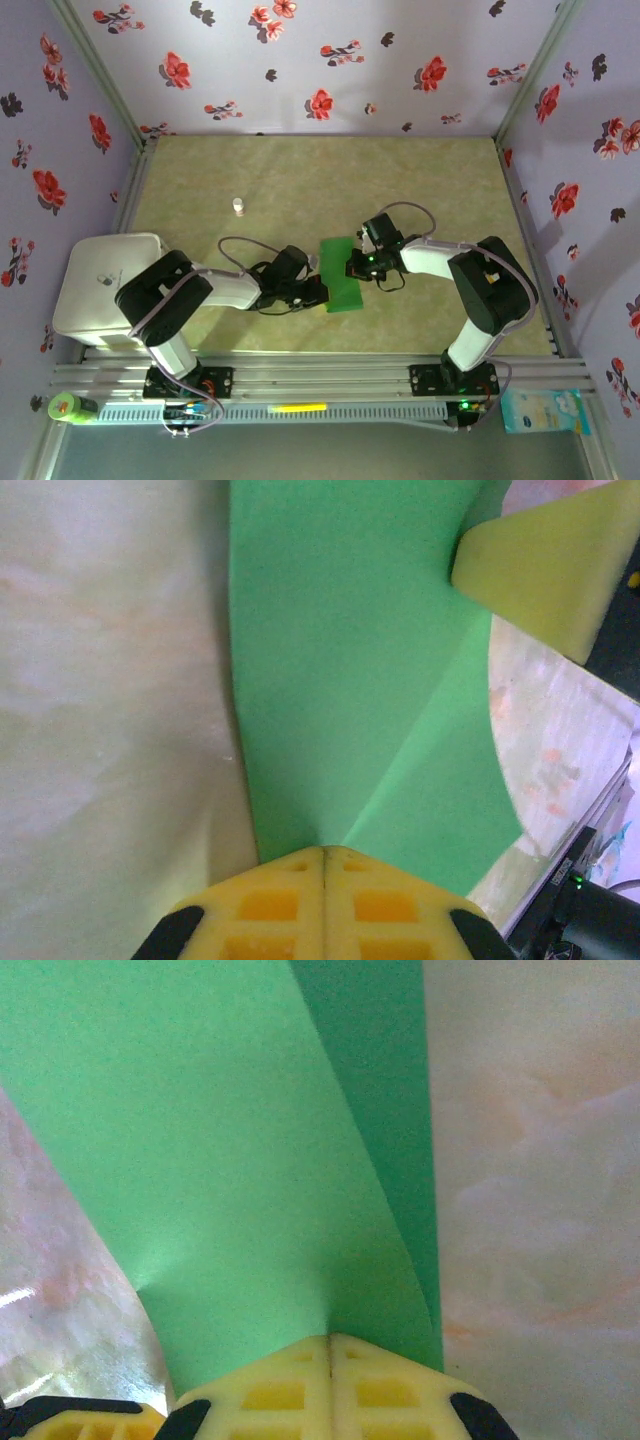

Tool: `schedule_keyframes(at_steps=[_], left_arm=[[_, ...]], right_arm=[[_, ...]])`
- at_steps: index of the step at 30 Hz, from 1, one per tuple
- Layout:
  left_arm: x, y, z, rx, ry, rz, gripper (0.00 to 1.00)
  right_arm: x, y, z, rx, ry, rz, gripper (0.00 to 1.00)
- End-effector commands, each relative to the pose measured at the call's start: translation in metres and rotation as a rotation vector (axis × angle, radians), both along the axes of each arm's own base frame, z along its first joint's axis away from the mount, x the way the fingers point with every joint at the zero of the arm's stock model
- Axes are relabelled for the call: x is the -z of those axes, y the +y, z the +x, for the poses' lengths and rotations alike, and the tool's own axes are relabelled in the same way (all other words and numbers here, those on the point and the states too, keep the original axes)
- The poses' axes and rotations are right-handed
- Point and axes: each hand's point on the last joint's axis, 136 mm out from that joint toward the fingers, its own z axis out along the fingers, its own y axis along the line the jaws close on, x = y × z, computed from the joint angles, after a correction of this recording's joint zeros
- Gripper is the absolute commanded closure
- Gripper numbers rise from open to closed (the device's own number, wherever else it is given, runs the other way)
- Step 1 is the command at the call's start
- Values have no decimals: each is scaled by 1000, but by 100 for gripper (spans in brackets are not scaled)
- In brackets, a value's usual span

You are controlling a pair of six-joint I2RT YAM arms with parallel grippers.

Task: Fold a paper plane with a square sheet of paper (pick it up from the middle)
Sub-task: First fold the square sheet of paper in half at the center of the table.

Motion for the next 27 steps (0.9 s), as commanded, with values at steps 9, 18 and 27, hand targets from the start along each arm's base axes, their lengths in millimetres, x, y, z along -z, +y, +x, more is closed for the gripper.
schedule_keyframes(at_steps=[9,18,27], left_arm=[[-39,-19,6,6,-52,-76,100],[-7,-21,-13,51,18,-63,100],[27,17,-44,55,75,49,100]], right_arm=[[36,-37,-27,50,126,-176,100],[38,-39,-30,53,129,-177,100],[42,-42,-33,54,136,-187,100]])
